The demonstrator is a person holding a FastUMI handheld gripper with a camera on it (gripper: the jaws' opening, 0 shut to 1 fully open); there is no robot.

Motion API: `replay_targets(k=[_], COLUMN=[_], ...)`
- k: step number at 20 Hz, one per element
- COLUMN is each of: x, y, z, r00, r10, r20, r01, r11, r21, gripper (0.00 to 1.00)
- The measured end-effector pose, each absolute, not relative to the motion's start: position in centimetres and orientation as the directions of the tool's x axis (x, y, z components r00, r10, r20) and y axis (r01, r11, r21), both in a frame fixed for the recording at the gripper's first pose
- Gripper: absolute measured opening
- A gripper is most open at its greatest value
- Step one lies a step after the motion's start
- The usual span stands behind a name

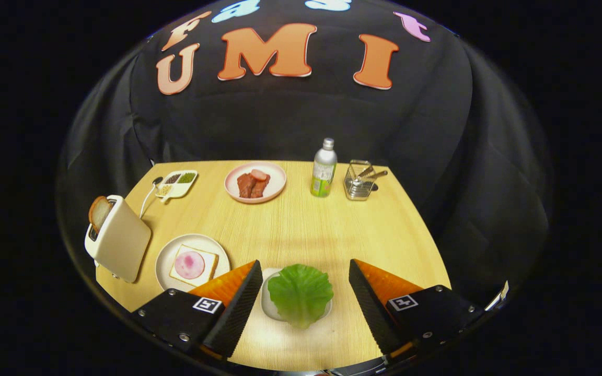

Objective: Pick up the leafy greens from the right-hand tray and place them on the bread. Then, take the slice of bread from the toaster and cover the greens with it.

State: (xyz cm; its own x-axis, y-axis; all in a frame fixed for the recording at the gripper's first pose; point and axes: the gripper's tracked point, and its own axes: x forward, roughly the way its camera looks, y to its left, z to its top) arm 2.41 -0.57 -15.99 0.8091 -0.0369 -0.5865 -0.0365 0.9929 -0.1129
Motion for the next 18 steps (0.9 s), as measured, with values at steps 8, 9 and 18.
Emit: replay_targets(k=[8, 9, 18], x=[2.9, 2.9, 3.1], y=[-0.4, -0.4, -1.1], z=[-24.2, -25.2, -30.4], r00=[0.628, 0.609, 0.44], r10=[-0.025, -0.026, -0.064], r20=[-0.778, -0.792, -0.896], r01=[-0.083, -0.096, -0.151], r11=[0.992, 0.99, 0.978], r21=[-0.099, -0.107, -0.144], gripper=[1.0, 1.0, 1.0])
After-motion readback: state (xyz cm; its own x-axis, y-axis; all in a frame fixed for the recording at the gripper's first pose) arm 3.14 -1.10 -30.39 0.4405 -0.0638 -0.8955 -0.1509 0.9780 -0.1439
